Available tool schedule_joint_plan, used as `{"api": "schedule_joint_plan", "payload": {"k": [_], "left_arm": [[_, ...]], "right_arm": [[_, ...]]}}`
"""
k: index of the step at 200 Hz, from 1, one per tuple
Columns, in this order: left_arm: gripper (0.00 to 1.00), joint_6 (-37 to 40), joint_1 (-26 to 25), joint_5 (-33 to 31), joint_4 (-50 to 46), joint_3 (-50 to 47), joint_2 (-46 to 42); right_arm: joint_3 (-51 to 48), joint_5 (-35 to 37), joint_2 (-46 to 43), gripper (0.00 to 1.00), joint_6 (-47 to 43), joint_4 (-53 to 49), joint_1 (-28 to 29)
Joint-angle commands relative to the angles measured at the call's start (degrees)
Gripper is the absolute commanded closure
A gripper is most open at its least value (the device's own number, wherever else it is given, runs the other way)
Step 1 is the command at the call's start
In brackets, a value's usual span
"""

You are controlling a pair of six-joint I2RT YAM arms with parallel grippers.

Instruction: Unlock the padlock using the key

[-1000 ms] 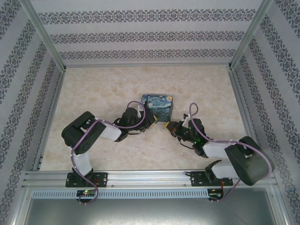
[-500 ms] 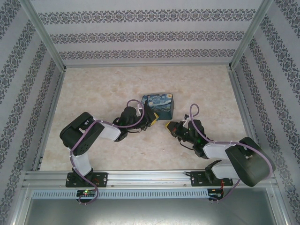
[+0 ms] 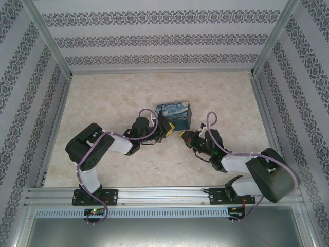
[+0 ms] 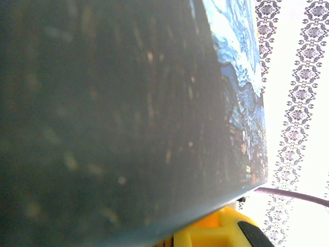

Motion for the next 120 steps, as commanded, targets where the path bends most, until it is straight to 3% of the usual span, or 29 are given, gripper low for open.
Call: {"api": "schedule_joint_plan", "payload": {"k": [1, 120], "left_arm": [[1.00, -1.03, 0.24, 1.07, 5.31, 0.47, -0.61], [1.00, -1.33, 0.01, 1.26, 6.60, 0.36, 0.36]], "right_arm": [[1.41, 1.62, 0.87, 1.00, 0.53, 2.45, 0.70], [4.12, 2.49, 3.88, 1.00, 1.52, 3.79, 1.22]]}}
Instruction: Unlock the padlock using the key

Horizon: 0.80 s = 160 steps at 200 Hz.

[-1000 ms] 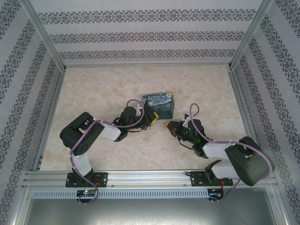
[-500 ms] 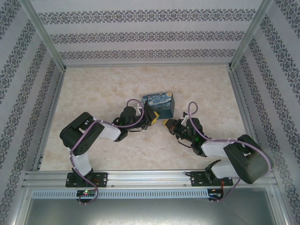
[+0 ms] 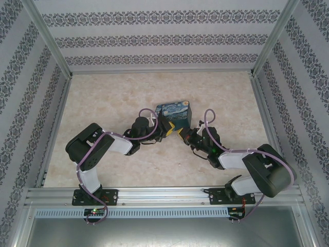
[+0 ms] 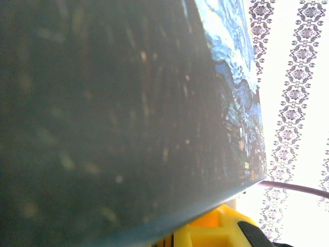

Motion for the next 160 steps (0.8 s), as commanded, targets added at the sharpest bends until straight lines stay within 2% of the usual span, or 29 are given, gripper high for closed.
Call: {"api": "schedule_joint_plan", "payload": {"k": [1, 160], "left_arm": [[1.00, -0.70, 0.01, 1.28, 5.39, 0.33, 0.34], [1.00, 0.04, -0.08, 0.90, 4.24, 0.08, 0.68]], "right_arm": [[1.22, 1.10, 0.51, 1.00, 0.39, 2.52, 0.48], [0.19, 0.49, -1.32, 1.00, 0.13, 1.95, -1.06]]}}
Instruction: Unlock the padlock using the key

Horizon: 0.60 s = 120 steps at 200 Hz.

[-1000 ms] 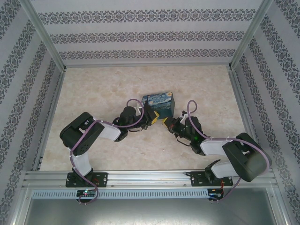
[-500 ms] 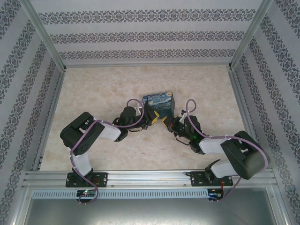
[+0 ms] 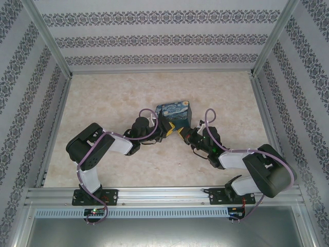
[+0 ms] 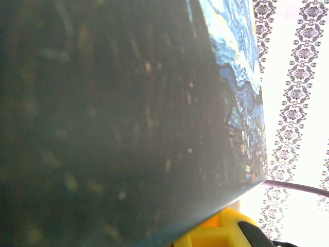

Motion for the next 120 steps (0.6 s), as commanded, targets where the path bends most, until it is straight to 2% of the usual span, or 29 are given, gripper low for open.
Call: {"api": "schedule_joint_plan", "payload": {"k": [1, 120], "left_arm": [[1.00, 0.22, -0.03, 0.75, 4.18, 0.10, 0.40], [1.00, 0.48, -1.00, 0.96, 3.47, 0.96, 0.89]], "right_arm": [[0.20, 0.47, -0.91, 1.00, 0.10, 2.00, -0.64], [1.99, -0.36, 0.06, 1.00, 0.14, 2.11, -0.66]]}}
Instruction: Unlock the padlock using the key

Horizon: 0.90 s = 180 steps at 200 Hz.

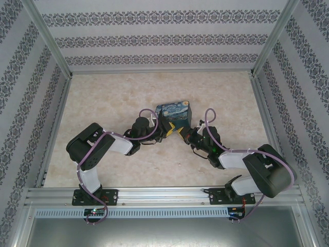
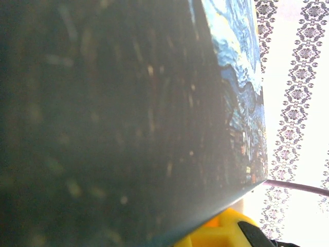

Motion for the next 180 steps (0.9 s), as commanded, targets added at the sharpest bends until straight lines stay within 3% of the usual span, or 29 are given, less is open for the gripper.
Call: {"api": "schedule_joint_plan", "payload": {"k": [1, 133, 180], "left_arm": [[1.00, 0.42, -0.71, 1.04, 3.47, 0.92, 0.74], [1.00, -6.75, -2.46, 1.50, 9.33, 2.92, -0.87], [1.00, -8.89, -3.09, 1.34, 11.14, 2.98, -2.04]], "right_arm": [[1.65, -0.36, 0.06, 1.00, 0.14, 2.15, -0.64], [3.67, -1.36, 4.95, 1.00, -0.47, 4.08, -1.52], [6.22, -4.88, 5.39, 1.00, -2.51, 5.09, -3.07]]}}
